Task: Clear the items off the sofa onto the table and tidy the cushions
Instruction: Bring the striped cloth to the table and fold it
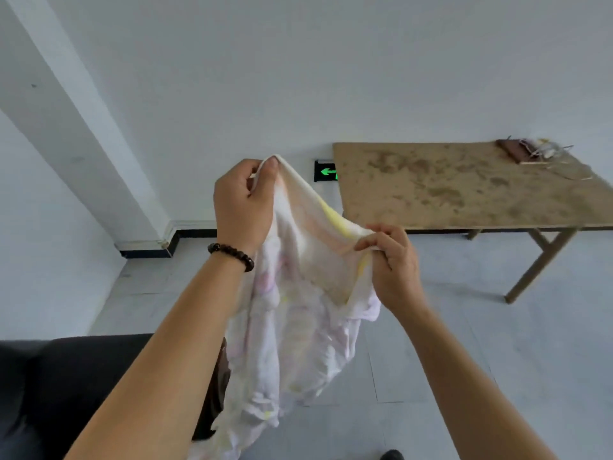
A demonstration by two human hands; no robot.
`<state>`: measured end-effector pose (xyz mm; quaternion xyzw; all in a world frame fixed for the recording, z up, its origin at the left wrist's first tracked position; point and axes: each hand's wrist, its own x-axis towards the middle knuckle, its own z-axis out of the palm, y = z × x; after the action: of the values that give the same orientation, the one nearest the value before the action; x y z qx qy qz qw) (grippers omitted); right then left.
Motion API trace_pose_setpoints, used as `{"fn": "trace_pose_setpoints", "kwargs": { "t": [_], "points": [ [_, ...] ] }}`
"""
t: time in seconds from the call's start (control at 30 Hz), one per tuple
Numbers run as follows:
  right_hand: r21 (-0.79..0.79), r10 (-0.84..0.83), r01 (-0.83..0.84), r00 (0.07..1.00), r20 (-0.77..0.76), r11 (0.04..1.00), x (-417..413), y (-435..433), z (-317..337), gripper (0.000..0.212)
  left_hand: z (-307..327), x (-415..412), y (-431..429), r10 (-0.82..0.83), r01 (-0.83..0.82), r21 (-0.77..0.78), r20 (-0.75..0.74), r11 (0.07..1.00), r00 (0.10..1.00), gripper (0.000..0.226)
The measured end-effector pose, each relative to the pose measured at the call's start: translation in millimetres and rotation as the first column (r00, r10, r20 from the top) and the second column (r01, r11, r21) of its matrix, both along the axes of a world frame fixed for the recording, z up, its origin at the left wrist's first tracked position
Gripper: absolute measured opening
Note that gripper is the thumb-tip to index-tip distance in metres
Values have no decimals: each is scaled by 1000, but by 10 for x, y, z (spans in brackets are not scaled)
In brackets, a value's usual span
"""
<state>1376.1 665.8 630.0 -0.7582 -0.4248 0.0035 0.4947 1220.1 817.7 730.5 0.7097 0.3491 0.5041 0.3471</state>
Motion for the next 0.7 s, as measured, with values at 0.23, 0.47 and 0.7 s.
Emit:
{"fn": "trace_pose_setpoints", "kwargs": {
  "t": [0.23, 0.47, 0.7],
  "points": [
    [-366, 30, 35, 985, 170, 930, 856, -571, 42, 117, 626, 1645, -725, -167, 165, 27, 104, 986, 980, 44],
    [-246, -208, 268, 948, 242, 931, 2402, -865, -83, 28, 812, 2875, -1022, -264, 252, 138, 86, 958, 961, 43],
    [-52, -465, 466, 885, 32, 883, 3929, -1027, 522, 24, 533, 3701, -667, -215, 298, 247, -314, 922, 925, 46]
  ]
}}
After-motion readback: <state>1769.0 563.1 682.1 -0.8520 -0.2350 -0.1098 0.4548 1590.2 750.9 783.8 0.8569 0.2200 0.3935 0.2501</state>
